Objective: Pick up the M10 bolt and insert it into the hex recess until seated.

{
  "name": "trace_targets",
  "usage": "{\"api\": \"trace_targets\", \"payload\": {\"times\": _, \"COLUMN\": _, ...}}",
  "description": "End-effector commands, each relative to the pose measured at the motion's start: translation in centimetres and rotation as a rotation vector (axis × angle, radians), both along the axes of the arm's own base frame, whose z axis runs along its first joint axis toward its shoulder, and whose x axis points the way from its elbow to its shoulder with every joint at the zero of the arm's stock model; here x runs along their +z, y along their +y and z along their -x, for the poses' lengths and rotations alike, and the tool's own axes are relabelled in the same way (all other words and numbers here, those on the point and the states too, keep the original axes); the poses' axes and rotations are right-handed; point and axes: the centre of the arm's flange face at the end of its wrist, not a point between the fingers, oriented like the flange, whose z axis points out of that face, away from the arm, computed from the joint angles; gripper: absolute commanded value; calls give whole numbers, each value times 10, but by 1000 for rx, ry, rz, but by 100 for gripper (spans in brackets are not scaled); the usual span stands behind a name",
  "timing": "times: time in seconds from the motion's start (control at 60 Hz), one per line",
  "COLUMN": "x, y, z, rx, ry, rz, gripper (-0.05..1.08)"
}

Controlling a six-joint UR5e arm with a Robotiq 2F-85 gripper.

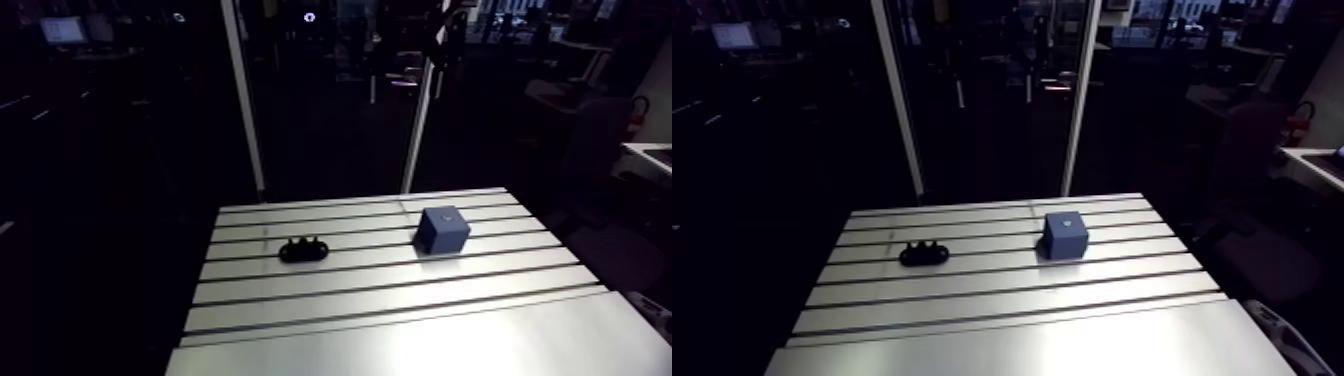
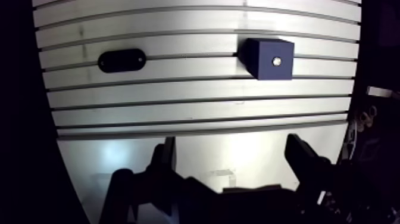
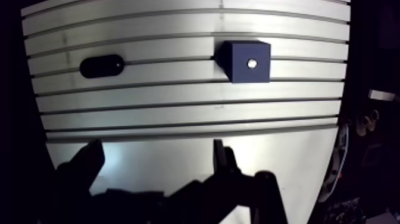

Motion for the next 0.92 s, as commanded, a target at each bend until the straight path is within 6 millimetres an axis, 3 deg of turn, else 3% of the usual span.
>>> {"api": "trace_targets", "payload": {"times": 0.017, "x": 3, "y": -9, "z": -4, "rx": -17, "ry": -4, "rz": 11, "gripper": 0}}
{"api": "trace_targets", "payload": {"times": 0.917, "x": -6, "y": -12, "z": -2, "rx": -23, "ry": -9, "rz": 53, "gripper": 0}}
